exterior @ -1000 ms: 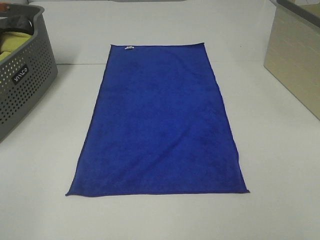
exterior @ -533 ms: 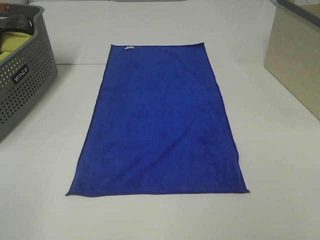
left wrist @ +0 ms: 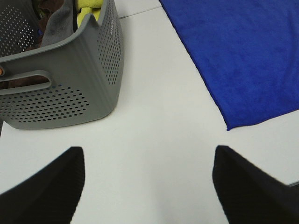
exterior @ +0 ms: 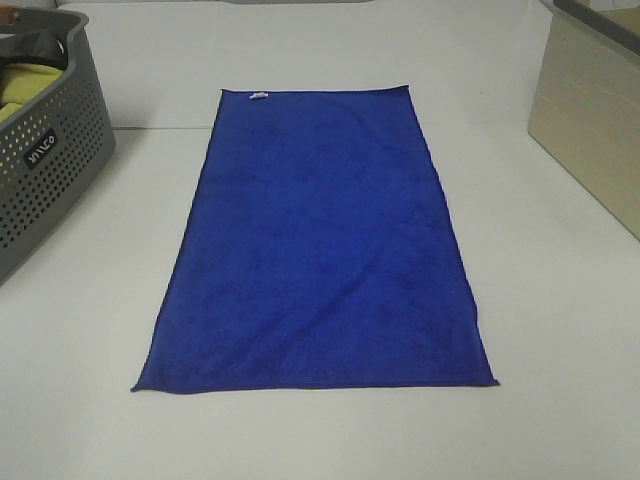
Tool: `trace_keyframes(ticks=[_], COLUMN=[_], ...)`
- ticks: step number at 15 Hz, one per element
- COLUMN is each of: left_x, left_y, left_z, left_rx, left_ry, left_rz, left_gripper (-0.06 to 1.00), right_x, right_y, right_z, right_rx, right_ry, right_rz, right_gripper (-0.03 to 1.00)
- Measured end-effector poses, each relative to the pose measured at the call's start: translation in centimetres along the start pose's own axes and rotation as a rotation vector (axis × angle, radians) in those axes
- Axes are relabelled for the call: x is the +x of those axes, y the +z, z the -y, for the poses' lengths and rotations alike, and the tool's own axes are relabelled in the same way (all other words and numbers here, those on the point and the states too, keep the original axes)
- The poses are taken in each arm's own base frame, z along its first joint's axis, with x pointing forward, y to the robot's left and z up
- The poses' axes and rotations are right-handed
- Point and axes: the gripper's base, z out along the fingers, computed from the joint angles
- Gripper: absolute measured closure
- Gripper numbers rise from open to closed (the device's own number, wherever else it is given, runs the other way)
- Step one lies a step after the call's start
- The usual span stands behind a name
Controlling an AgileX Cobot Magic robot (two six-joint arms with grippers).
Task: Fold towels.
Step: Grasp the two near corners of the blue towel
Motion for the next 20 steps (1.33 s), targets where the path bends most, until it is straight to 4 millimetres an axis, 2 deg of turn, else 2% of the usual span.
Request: trace_keyframes(ticks=[20], left_x=[0.0], left_y=[0.0], left_z=[-0.01], left_rx=[-0.001], left_ry=[-0.001], left_rz=[0.0], left_gripper=[0.22], right_x=[0.04], right_y=[0.0], right_z=[0.19], right_rx=[0.021], right_ry=[0.042], right_rz=[-0.004], right_gripper=[0.21])
